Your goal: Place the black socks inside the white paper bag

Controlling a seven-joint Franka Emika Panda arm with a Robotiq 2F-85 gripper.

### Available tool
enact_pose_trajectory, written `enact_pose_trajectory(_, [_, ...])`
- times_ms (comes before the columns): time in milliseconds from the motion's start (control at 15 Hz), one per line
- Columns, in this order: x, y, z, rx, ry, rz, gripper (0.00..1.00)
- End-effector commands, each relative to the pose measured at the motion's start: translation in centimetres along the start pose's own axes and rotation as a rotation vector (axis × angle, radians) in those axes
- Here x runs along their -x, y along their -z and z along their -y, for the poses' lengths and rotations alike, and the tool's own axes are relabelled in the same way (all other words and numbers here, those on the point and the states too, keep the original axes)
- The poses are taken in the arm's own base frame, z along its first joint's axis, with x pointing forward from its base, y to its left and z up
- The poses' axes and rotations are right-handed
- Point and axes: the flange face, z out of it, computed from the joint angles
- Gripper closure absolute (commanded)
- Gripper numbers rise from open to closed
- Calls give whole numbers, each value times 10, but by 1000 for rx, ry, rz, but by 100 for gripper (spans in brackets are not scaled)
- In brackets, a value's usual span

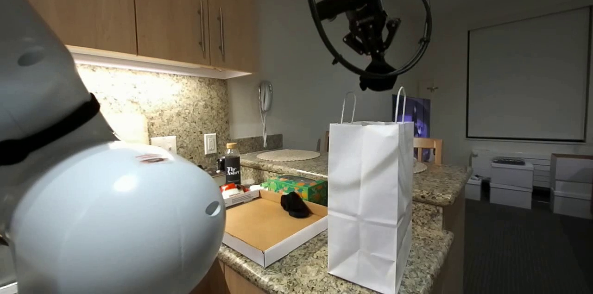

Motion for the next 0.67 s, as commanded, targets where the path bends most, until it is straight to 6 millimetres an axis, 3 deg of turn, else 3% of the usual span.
enact_pose_trajectory(0, [14, -12, -13, 9, 43, 85, 92])
enact_pose_trajectory(67, [14, -15, -14, 15, 54, 113, 93])
enact_pose_trajectory(133, [14, -16, -15, 16, 66, 140, 67])
enact_pose_trajectory(200, [14, -18, -15, 8, 86, 168, 66])
enact_pose_trajectory(400, [6, -23, -3, 24, 144, 205, 48])
enact_pose_trajectory(600, [-20, -7, 18, 6, 167, 128, 30])
